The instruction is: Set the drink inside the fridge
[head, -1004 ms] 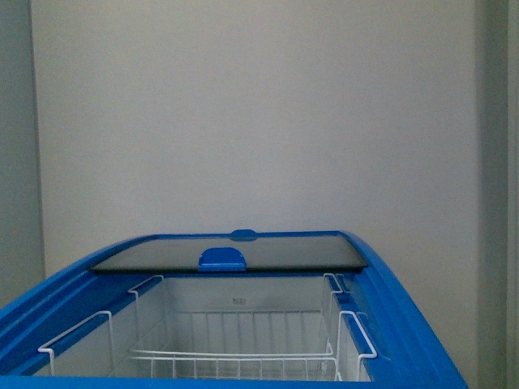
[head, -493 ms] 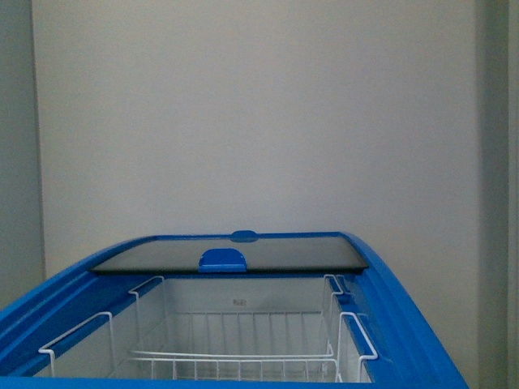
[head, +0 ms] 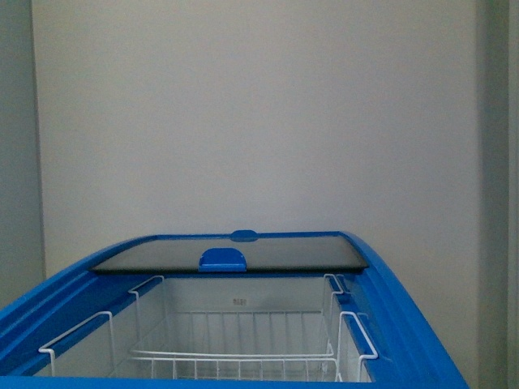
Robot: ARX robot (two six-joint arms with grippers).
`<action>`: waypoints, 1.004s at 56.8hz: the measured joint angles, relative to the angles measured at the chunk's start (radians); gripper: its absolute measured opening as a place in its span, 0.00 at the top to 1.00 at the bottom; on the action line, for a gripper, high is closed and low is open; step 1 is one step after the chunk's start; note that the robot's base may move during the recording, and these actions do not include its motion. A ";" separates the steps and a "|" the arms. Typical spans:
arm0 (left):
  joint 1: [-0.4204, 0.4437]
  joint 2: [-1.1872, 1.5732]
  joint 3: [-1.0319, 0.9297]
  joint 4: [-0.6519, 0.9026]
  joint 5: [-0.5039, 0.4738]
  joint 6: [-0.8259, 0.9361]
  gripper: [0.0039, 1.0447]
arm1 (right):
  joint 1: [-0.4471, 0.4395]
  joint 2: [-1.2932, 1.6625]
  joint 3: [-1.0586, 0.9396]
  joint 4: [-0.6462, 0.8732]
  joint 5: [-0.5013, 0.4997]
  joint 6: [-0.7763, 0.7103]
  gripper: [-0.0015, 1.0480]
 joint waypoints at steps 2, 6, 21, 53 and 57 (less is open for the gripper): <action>0.000 0.000 0.000 0.000 0.000 0.000 0.98 | 0.000 -0.011 -0.003 -0.008 0.000 0.000 0.97; 0.000 0.000 0.000 0.000 0.000 0.000 0.98 | 0.000 -0.032 -0.011 -0.017 0.000 0.000 0.97; 0.000 0.000 0.000 0.000 0.000 0.000 0.98 | 0.000 -0.118 -0.026 -0.068 0.000 0.000 0.97; 0.000 0.000 0.000 0.000 0.000 0.000 0.84 | 0.000 -0.361 -0.026 -0.317 0.000 0.000 0.76; 0.000 0.000 0.000 0.000 0.000 0.000 0.74 | 0.000 -0.361 -0.026 -0.317 0.000 0.000 0.66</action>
